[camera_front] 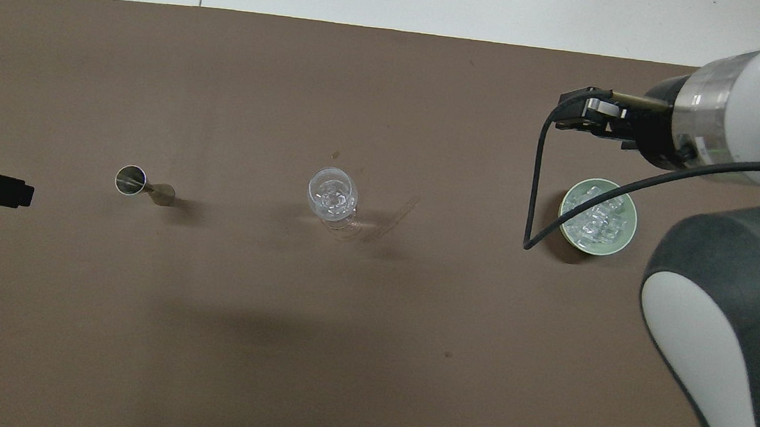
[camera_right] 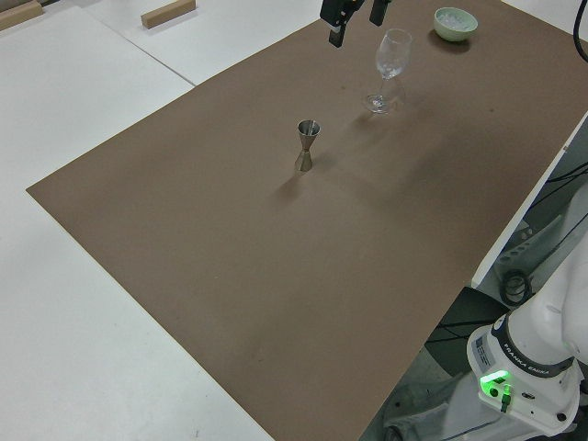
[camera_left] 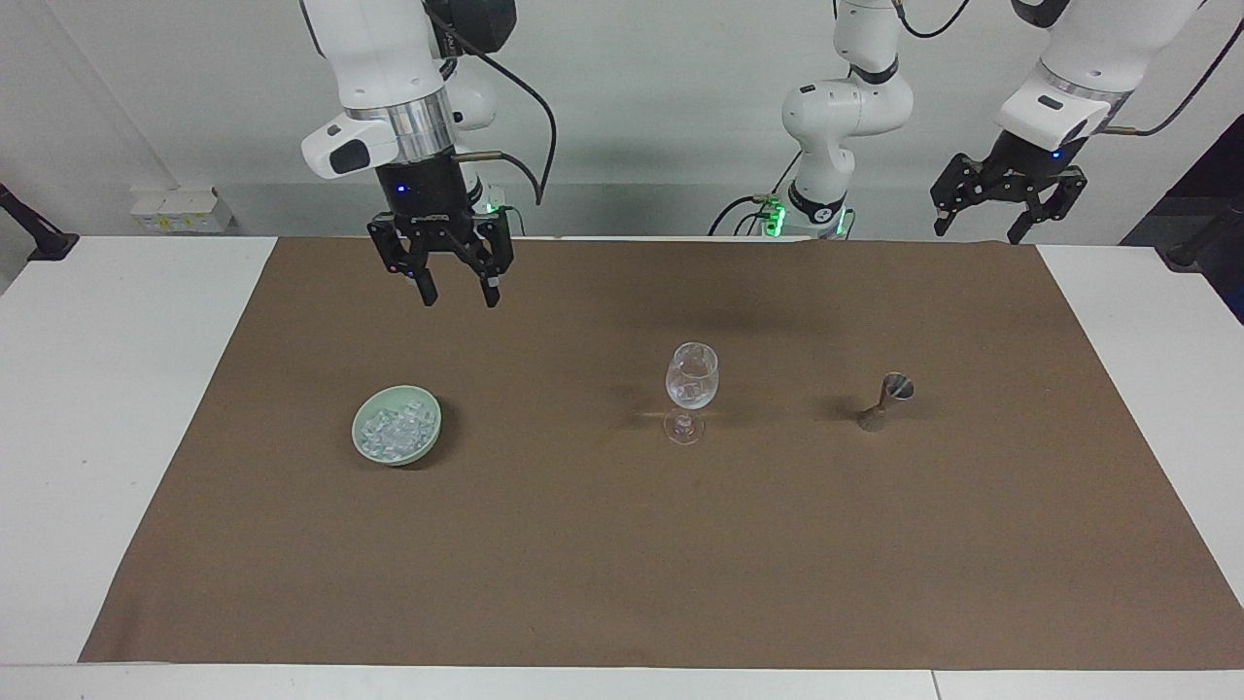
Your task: Pour wine and add ice with both arms
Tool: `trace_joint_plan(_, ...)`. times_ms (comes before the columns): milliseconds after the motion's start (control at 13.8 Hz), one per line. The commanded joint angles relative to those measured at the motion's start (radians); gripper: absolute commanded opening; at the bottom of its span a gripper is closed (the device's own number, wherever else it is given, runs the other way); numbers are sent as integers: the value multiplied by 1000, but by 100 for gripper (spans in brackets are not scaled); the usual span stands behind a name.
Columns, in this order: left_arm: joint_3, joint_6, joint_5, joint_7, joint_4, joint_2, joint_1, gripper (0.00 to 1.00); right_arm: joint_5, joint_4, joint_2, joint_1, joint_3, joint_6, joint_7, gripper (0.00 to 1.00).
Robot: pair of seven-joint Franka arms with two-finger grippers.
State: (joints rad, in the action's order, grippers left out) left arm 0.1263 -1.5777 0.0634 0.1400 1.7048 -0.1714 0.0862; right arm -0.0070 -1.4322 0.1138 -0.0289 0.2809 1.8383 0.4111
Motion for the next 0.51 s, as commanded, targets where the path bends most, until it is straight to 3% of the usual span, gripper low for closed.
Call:
trace_joint_plan(0, -2, 8, 9, 7, -11, -5, 3, 100, -16, -33, -11, -49, 12, -4, -90, 95)
trace_joint_plan(72, -2, 8, 9, 7, -11, -5, 3, 100, -16, -51, -19, -61, 12, -5, -97, 100)
trace_joint_plan(434, -2, 8, 9, 7, -11, -5, 3, 100, -16, -154, -103, -106, 6, -46, -216, 100)
